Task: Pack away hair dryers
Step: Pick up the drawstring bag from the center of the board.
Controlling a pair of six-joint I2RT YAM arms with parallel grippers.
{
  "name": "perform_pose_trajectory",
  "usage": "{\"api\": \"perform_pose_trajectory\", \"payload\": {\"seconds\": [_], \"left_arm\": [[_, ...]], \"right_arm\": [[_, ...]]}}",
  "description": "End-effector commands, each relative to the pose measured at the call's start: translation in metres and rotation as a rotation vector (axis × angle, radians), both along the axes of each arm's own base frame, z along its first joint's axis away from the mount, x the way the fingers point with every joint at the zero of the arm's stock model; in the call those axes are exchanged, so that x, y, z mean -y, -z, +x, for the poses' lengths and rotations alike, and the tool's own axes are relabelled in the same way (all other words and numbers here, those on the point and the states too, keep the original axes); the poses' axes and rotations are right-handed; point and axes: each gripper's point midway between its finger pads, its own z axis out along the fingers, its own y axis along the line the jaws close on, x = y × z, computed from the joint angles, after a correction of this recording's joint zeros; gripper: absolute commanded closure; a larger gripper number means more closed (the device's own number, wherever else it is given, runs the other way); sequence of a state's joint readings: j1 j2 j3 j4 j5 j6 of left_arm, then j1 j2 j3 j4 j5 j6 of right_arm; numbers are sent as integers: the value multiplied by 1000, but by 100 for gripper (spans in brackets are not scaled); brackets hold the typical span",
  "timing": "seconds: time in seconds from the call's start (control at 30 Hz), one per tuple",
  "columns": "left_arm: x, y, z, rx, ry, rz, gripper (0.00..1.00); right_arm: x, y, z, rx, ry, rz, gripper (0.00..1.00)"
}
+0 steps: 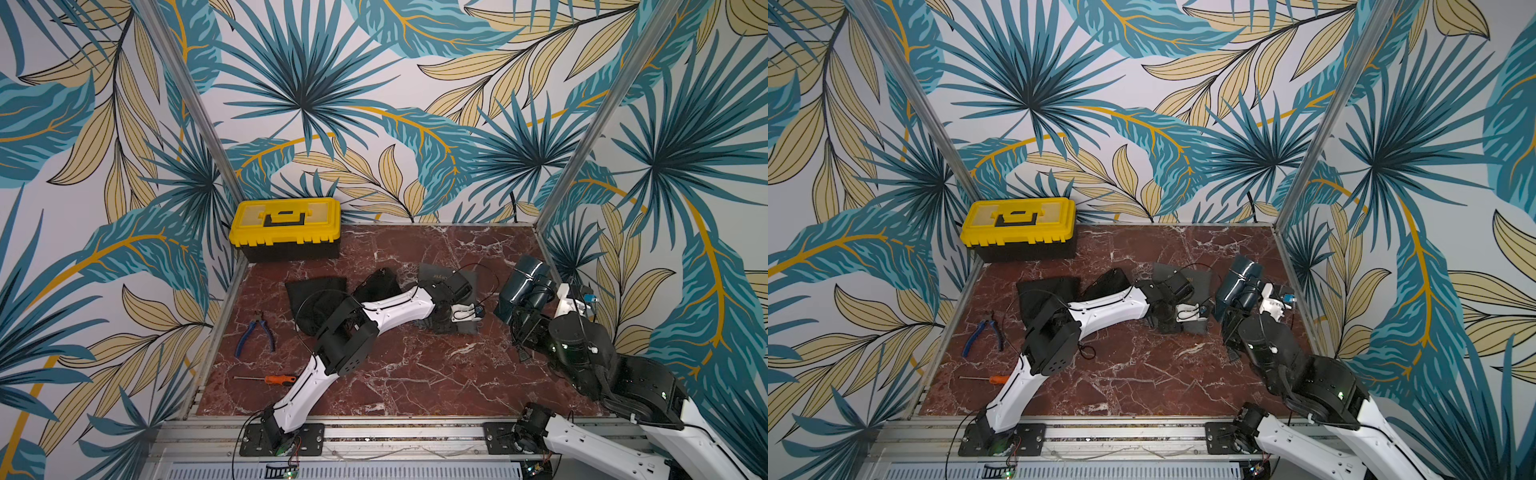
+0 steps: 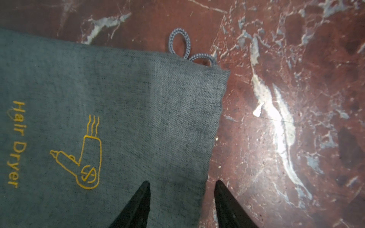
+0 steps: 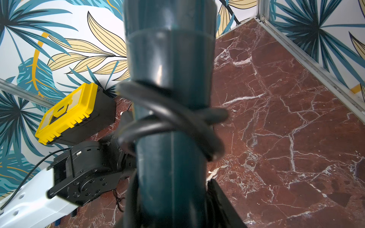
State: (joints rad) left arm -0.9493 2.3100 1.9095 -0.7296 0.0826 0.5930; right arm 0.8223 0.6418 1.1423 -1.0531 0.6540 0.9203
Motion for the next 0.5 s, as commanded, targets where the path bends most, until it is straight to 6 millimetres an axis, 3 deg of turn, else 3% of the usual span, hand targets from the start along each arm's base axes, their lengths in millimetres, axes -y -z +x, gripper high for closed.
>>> {"api": "perform_pose_trajectory", "payload": {"seconds": [0.0,0.2,0.47], "left_arm": [[0,13,0,6,1,14,43],[0,22,2,8,-4,25,48],[3,22,3,16,-2,20,72]], "right_arm": [[6,-10,0,48,21,19,100],[13,-15,-4,68,32,27,100],[14,-17,-4,71,32,16,100]]}}
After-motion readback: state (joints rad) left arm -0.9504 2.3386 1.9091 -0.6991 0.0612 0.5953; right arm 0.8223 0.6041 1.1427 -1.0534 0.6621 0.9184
